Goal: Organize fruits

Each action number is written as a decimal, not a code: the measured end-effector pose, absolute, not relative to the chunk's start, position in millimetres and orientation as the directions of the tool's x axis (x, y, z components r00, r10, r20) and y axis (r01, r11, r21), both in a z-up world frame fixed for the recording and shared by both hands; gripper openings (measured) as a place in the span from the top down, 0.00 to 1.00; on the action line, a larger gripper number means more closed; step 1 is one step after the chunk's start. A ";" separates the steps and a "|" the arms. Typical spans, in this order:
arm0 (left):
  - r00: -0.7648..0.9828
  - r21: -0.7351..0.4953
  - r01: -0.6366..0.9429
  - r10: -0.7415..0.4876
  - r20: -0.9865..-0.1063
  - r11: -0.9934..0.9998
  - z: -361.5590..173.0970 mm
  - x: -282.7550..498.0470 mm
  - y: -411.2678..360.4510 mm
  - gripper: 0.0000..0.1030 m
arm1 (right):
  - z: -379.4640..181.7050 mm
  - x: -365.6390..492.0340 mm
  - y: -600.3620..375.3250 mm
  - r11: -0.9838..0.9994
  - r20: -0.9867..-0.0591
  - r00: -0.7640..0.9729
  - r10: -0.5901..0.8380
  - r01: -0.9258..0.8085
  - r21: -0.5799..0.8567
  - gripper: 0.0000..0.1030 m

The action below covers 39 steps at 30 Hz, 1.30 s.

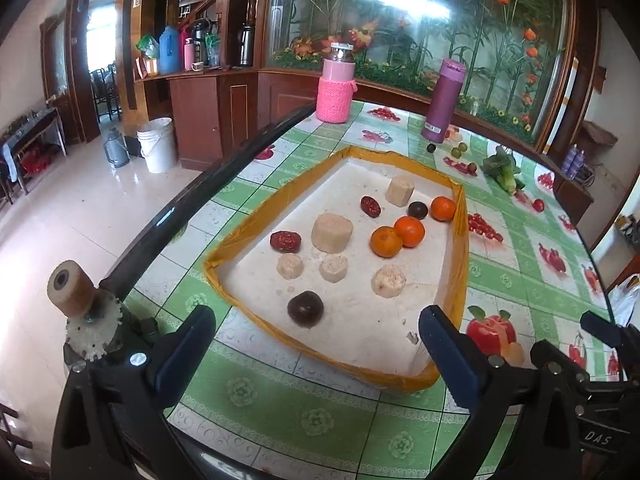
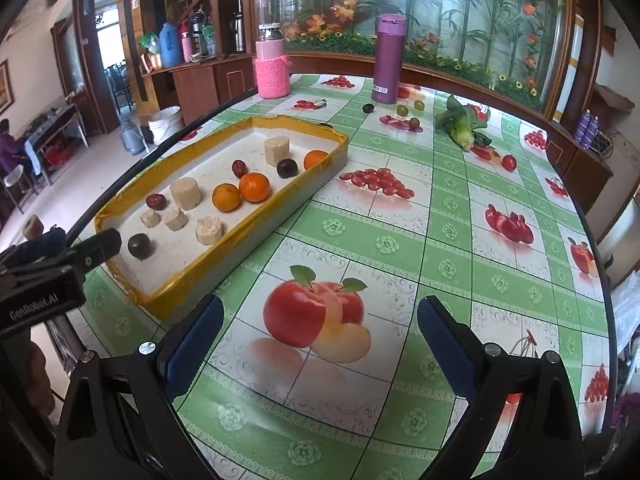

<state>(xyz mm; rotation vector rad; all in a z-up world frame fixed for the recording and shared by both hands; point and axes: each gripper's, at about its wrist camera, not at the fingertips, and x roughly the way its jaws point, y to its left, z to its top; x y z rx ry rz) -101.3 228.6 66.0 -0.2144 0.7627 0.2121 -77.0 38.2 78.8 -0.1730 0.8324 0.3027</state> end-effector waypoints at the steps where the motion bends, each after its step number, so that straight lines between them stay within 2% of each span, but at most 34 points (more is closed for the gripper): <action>1: 0.710 -0.095 -0.273 0.134 -0.691 0.957 67.1 -102.4 228.7 0.00 | 79.0 -78.1 38.0 0.944 -0.747 0.636 0.192 -0.327 -0.035 0.05; 5: 0.741 -0.036 -0.267 0.182 -0.646 0.963 73.3 -105.8 224.7 0.00 | 78.8 -79.9 38.2 0.947 -0.749 0.637 0.179 -0.317 -0.043 0.05; 11: 0.723 0.043 -0.282 0.242 -0.647 0.959 77.0 -103.1 222.0 0.00 | 79.6 -81.3 38.8 0.950 -0.746 0.643 0.172 -0.309 -0.048 0.04; 20: 0.754 -0.003 -0.233 0.179 -0.632 0.972 79.0 -109.5 222.7 0.00 | 83.4 -85.0 43.4 0.950 -0.733 0.657 0.178 -0.309 -0.047 0.04; 33: 0.751 0.053 -0.174 0.167 -0.639 0.983 75.8 -114.0 215.3 0.00 | 85.1 -93.2 53.8 0.958 -0.723 0.672 0.159 -0.282 -0.051 0.04; 39: 0.751 -0.005 -0.148 0.108 -0.652 0.989 74.7 -112.8 219.5 0.00 | 85.8 -95.8 56.1 0.964 -0.725 0.675 0.140 -0.262 -0.057 0.04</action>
